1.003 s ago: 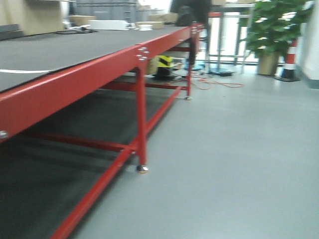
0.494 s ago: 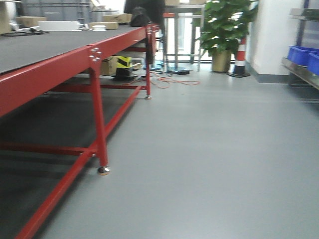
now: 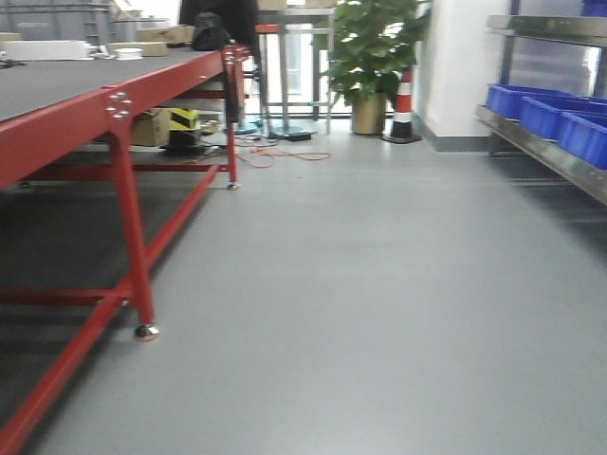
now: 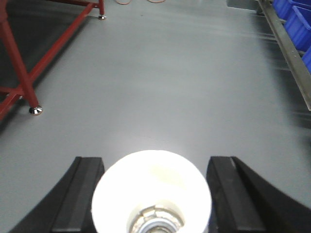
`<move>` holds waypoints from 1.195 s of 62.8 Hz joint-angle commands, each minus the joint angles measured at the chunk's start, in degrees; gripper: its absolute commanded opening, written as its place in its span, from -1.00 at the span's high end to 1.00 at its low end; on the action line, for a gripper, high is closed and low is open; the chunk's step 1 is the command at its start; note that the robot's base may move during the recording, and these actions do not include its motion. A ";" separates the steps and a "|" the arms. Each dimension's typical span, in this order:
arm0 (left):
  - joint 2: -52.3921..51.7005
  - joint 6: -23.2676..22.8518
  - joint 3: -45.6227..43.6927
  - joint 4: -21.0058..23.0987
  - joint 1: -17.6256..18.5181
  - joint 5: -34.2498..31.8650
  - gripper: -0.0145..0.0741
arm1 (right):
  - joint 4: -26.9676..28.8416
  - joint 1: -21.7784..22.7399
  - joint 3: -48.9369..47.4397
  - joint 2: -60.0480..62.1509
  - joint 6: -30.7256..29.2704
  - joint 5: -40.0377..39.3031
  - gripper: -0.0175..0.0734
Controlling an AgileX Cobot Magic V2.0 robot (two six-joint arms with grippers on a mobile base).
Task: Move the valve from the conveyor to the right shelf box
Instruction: 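Drive the base away from the conveyor holding both valves, then turn and drive the base up to the shelf of blue bins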
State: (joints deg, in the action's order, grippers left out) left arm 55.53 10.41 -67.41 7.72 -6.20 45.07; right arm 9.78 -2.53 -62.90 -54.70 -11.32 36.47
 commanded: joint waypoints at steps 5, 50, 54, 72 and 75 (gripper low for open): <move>-0.39 -0.34 -0.89 0.62 0.30 -2.87 0.92 | -0.14 -0.01 -1.08 0.68 -0.29 -4.43 0.95; -0.39 -0.34 -0.89 0.62 0.30 -2.87 0.92 | -0.14 -0.01 -1.08 0.68 -0.29 -4.43 0.95; -0.39 -0.34 -0.89 0.62 0.30 -2.87 0.92 | -0.14 -0.01 -1.08 0.68 -0.29 -4.54 0.95; -0.39 -0.34 -0.89 0.62 0.30 -3.37 0.92 | -0.14 -0.01 -1.08 0.68 -0.29 -5.13 0.95; -0.39 -0.34 -0.89 0.62 0.30 -3.79 0.92 | -0.14 -0.01 -1.08 0.68 -0.29 -5.26 0.95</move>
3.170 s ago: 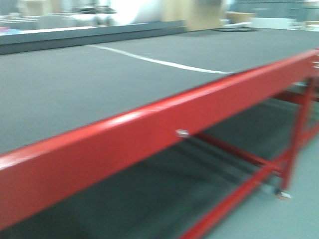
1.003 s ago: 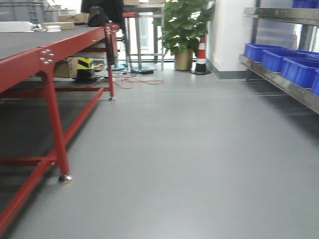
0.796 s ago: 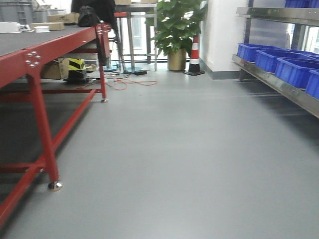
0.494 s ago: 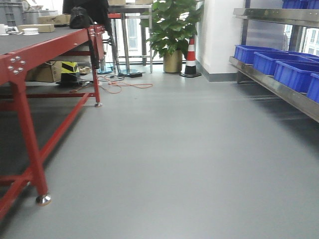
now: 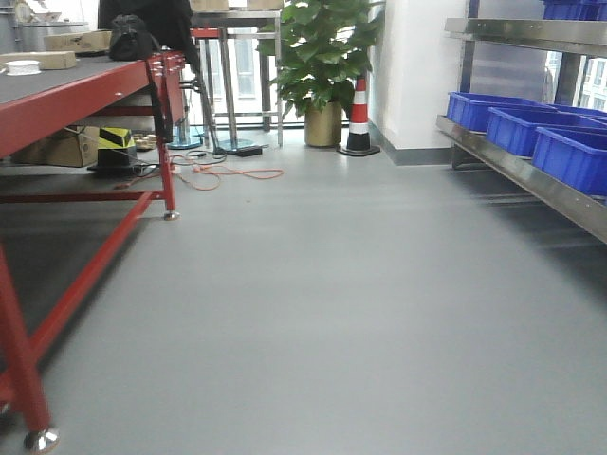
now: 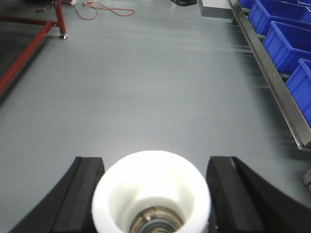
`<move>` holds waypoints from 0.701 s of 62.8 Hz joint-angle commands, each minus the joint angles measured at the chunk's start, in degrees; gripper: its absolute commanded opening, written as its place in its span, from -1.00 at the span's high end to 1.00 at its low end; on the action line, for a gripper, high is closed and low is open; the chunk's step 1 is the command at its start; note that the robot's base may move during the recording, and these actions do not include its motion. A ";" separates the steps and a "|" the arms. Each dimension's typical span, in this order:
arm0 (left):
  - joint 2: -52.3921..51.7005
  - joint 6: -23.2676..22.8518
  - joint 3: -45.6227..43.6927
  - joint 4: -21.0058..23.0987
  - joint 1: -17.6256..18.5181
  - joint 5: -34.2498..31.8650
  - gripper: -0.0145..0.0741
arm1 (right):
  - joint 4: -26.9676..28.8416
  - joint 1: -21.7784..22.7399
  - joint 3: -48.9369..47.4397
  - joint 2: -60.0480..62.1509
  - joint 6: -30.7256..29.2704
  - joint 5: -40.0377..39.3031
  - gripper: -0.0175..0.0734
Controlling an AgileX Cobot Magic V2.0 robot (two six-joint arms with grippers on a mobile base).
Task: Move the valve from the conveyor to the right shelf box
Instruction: 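Turn and drive the base up to the shelf of blue bins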
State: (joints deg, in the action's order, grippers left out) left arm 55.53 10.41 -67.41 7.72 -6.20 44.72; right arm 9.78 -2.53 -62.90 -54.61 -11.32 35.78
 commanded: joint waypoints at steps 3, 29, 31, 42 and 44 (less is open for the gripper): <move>-0.39 -0.34 -0.89 0.62 0.30 -3.87 0.92 | -0.14 -0.01 -1.08 0.59 -0.29 -4.57 0.95; -0.39 -0.34 -0.89 0.62 0.30 -4.17 0.92 | -0.14 -0.01 -1.08 0.59 -0.29 -4.57 0.95; -0.39 -0.34 -0.89 0.62 0.30 -4.17 0.92 | -0.14 -0.01 -1.08 0.59 -0.29 -4.57 0.95; -0.39 -0.34 -0.89 0.62 0.30 -4.17 0.92 | -0.14 -0.01 -1.08 0.59 -0.29 -4.57 0.95; -0.39 -0.34 -0.89 0.62 0.30 -4.17 0.92 | -0.14 -0.01 -1.08 0.59 -0.29 -4.57 0.95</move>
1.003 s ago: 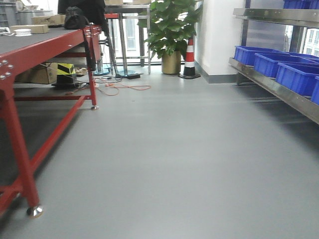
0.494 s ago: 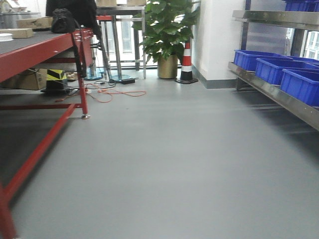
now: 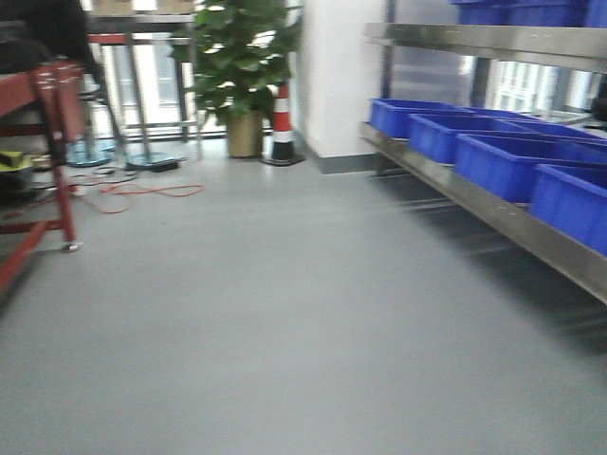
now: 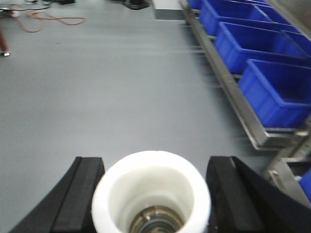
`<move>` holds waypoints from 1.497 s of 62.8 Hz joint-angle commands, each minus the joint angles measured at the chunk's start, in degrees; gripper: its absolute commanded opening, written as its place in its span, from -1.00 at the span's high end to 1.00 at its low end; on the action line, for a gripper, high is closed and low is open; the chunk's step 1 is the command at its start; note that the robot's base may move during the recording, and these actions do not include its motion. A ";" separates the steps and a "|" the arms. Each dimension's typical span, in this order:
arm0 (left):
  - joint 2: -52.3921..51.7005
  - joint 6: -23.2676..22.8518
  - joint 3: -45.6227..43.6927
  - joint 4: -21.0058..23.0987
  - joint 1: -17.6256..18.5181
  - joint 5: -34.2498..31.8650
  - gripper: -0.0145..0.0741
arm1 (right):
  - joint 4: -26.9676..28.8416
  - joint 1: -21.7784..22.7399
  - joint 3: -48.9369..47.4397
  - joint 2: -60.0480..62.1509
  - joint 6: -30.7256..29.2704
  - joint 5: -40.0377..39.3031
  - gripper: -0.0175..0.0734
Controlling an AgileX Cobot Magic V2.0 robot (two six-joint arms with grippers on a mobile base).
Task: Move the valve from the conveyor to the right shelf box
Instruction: 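Turn and drive the base up to the shelf of blue bins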
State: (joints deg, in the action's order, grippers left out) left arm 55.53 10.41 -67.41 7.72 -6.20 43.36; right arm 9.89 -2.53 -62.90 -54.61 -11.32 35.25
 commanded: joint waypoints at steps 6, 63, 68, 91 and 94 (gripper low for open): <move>-0.39 -0.34 -0.89 0.62 0.30 -2.80 0.92 | -0.25 -0.01 -1.08 0.59 -0.29 -4.15 0.95; -0.39 -0.34 -0.89 0.62 0.30 -2.80 0.92 | -0.25 -0.01 -1.08 0.59 -0.29 -4.15 0.95; -0.39 -0.34 -0.89 0.62 0.30 -2.80 0.92 | -0.25 -0.01 -1.08 0.59 -0.29 -4.15 0.95; -0.39 -0.34 -0.89 0.62 0.30 -2.80 0.92 | -0.25 -0.01 -1.08 0.59 -0.29 -4.15 0.95; -0.39 -0.34 -0.89 0.62 0.30 -2.80 0.92 | -0.25 -0.01 -1.08 0.59 -0.29 -4.15 0.95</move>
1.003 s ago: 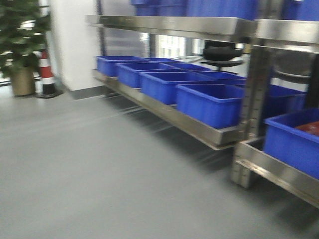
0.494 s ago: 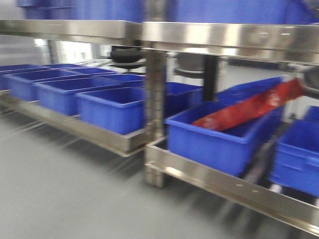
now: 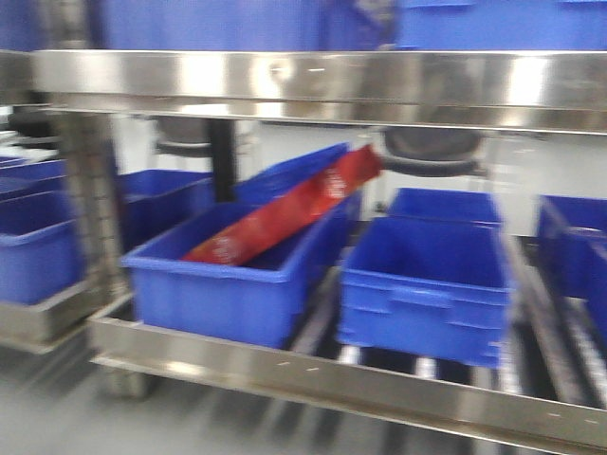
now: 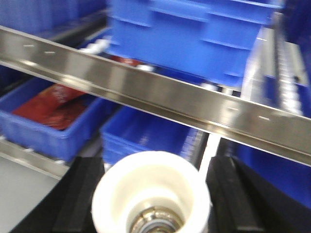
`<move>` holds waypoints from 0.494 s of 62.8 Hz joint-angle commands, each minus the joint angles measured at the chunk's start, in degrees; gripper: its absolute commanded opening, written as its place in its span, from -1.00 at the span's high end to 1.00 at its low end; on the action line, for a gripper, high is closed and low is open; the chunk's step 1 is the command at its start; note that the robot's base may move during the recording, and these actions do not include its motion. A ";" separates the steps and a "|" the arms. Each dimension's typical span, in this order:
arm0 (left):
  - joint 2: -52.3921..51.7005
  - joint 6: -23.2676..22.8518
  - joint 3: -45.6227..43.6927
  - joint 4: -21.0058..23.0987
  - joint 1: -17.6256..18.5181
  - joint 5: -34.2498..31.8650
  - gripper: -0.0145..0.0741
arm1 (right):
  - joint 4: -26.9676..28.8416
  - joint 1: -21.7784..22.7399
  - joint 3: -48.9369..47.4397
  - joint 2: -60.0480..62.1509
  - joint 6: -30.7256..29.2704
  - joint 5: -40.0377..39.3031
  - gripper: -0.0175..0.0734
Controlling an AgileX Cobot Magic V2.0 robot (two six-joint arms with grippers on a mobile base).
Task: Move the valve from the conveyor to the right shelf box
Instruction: 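Turn and drive the base up to the shelf of blue bins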
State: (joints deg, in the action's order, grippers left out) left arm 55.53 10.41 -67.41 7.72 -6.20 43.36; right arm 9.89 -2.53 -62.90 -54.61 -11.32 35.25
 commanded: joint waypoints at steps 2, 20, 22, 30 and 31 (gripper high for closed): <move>-0.39 -0.34 -0.89 0.62 0.30 -2.80 0.92 | -0.25 -0.01 -1.08 0.59 -0.29 -4.15 0.95; -0.39 -0.34 -0.89 0.62 0.30 -2.80 0.92 | -0.25 -0.01 -1.08 0.59 -0.29 -4.15 0.95; -0.39 -0.34 -0.89 0.62 0.30 -2.80 0.92 | -0.25 -0.01 -1.08 0.59 -0.29 -4.15 0.95; -0.39 -0.34 -0.89 0.62 0.30 -2.80 0.92 | -0.25 -0.01 -1.08 0.59 -0.29 -4.15 0.95; -0.39 -0.34 -0.89 0.62 0.30 -2.80 0.92 | -0.25 -0.01 -1.08 0.59 -0.29 -4.15 0.95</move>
State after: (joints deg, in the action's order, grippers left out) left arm 55.53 10.41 -67.41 7.99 -6.20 43.36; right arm 9.68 -2.53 -62.90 -54.61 -11.32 35.25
